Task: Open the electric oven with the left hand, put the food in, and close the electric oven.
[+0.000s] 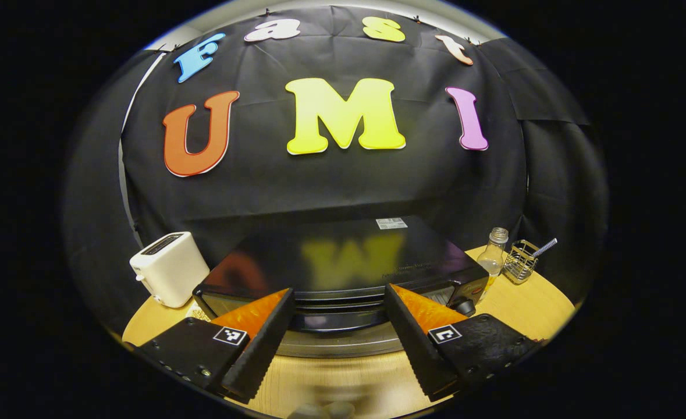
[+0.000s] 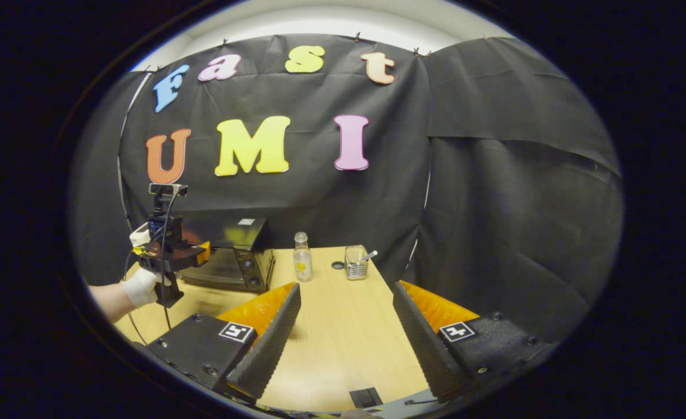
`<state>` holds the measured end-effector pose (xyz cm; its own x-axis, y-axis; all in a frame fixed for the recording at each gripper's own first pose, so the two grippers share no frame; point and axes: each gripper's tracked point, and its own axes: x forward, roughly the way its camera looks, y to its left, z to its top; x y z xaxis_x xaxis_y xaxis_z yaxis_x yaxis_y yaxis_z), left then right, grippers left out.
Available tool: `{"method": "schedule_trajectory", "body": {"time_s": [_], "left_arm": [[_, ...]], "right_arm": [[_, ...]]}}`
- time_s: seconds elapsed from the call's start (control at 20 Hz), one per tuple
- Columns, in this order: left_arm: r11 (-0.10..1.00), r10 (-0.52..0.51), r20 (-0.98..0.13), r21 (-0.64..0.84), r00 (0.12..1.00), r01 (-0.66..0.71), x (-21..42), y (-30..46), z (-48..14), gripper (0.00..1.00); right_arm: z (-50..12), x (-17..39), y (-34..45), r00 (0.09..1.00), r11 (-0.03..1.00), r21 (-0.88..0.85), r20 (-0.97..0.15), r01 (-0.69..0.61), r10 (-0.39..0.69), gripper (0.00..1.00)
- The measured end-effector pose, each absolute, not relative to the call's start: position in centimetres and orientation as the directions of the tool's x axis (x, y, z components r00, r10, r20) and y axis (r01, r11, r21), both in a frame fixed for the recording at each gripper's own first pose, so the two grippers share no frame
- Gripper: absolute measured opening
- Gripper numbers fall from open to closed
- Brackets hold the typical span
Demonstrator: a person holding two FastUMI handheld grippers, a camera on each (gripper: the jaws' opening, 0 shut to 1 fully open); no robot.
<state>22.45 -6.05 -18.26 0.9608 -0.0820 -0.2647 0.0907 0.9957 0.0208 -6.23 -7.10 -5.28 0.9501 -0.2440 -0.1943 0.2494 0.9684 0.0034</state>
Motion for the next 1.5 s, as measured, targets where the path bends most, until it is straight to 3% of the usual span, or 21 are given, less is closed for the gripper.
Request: {"method": "schedule_trajectory", "body": {"time_s": [0.7, 1.5], "left_arm": [[0.994, -0.097, -0.293, 0.020, 0.951, 0.108, 13.7, -5.8, -22.3, 0.97], [0.992, -0.094, -0.474, 0.027, 0.876, 0.121, 7.6, -5.9, -32.4, 0.97]], "right_arm": [[-6.5, -7.0, -5.2, 0.956, 0.980, 0.005, -0.219, 0.199, -0.193, 0.97], [-8.9, -8.9, -4.5, 0.941, 0.980, -0.017, -0.277, 0.197, -0.194, 1.00]]}}
